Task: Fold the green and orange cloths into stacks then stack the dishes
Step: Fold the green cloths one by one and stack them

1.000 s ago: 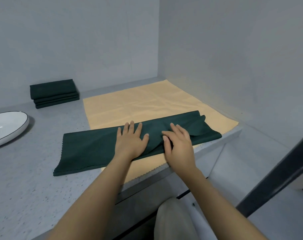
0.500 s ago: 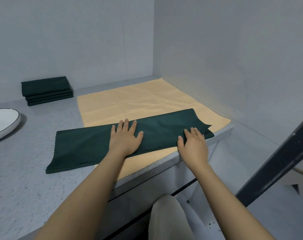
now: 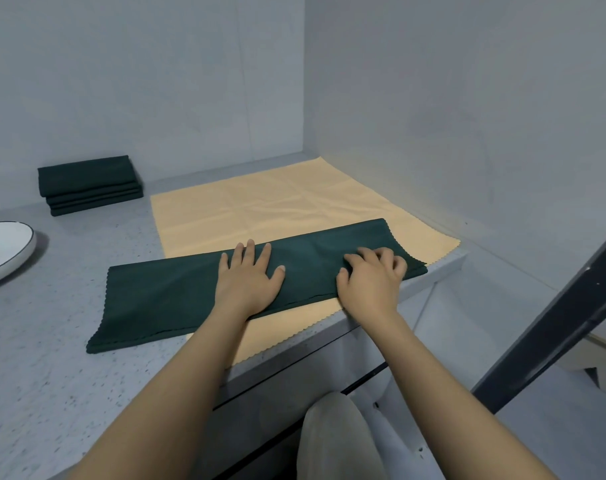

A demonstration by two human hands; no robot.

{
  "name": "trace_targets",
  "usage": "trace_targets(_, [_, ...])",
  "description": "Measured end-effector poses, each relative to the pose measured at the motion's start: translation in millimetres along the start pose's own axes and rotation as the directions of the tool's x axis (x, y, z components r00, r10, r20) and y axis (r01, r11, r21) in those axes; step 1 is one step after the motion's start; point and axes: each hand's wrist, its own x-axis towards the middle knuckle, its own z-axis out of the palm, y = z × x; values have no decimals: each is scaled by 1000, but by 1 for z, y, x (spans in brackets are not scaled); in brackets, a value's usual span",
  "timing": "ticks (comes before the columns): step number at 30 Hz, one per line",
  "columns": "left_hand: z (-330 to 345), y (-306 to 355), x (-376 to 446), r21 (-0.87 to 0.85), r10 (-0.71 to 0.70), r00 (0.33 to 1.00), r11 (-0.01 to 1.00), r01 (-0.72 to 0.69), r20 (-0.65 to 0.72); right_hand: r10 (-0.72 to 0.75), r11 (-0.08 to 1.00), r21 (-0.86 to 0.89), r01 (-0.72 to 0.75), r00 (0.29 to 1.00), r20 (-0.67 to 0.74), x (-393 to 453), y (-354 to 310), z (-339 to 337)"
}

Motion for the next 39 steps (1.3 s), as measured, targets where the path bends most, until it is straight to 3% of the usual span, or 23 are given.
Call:
trace_targets(5, [-1,-1,0,-8,-3,1000,1000,3,-8,-185,982,76,176,973,136,35,-44,-2])
trace_targets(11, [1,-1,-1,-15,1,1000,1000,-1,-16,-344,937,190,294,875,342,70,-78,21])
trace_targets(15, [-1,-1,0,-20,-2,1000,1000,2,-8,-264,965,107,241,864,429,73,-61,38])
trace_targets(25, [1,-2,2,-16,-5,1000,1000,5,-8,44,999,-44,-29,916,399,95,17,34])
trace_targets(32, [3,0,-1,-13,-4,1000,1000,3,-13,127,992,-76,-104,891,436,99,29,26])
trace_targets(35, [3,1,-1,-19,1,1000,1000,-1,-14,46,997,-77,-18,928,370,95,10,20])
trace_targets(37, [2,0,0,-20,-1,1000,1000,1,-21,-125,992,10,128,944,305,87,-18,16])
trace_targets(39, [2,1,2,-28,-1,1000,1000,0,-14,-300,951,173,257,902,311,77,-46,15])
